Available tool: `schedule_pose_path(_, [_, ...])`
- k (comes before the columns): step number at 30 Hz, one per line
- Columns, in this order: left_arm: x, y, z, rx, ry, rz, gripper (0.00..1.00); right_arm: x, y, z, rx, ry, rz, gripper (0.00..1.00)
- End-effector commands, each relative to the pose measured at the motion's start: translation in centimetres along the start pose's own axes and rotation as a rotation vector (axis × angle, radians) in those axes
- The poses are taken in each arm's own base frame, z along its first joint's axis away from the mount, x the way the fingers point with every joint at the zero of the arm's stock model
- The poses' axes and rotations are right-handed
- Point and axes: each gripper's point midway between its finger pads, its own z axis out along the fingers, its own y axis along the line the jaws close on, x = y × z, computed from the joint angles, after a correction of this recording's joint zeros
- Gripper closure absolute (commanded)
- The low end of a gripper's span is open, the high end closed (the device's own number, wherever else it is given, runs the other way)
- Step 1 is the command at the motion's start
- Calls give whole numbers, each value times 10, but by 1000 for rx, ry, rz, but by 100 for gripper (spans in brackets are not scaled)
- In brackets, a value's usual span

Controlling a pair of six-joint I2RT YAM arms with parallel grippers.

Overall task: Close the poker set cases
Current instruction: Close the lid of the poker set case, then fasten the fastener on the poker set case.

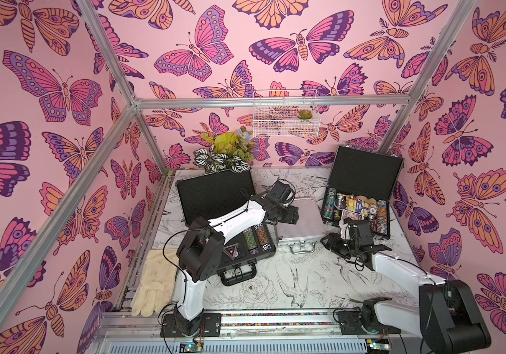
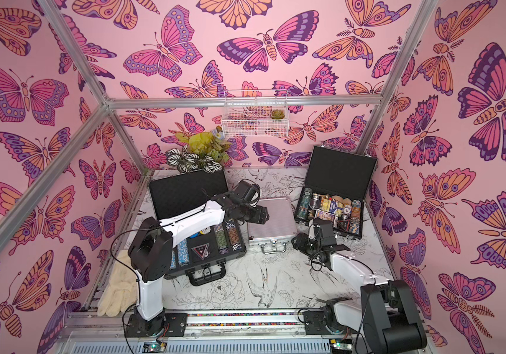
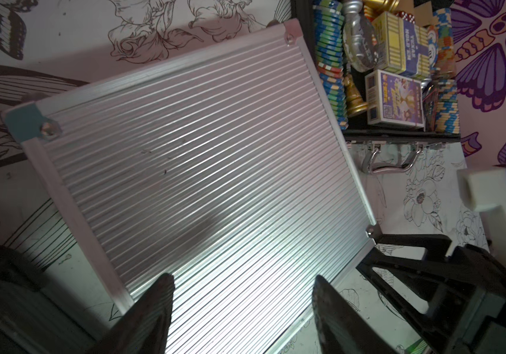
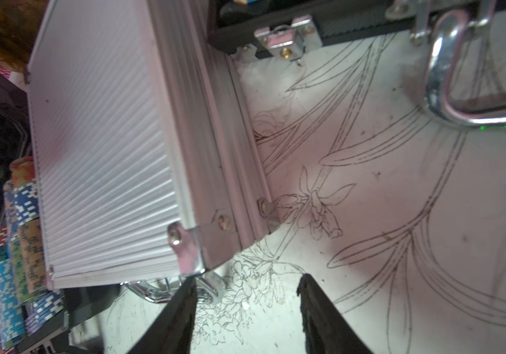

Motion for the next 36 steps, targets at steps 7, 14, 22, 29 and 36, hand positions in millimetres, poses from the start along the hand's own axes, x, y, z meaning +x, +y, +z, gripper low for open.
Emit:
schedule_pose_path(7, [31,25,21,-62,51,-48,35,6,56,-8,-129,19,-95,45])
schedule_pose_path(14, [50,37,30,-87,90,-72,36,18,75,6,-153,48,-132,45])
schedule_pose_path(22, [58,50,28,-117,102,-99,36,31,80,25,-142,73,-148,44])
schedule_pose_path(29, [62,53,27,-122,106,-99,36,38,77,38,-134,78,-157,42])
schedule_pose_path(36, [66,56,25,-125,114,-95,36,43,74,50,-137,84,-156,39])
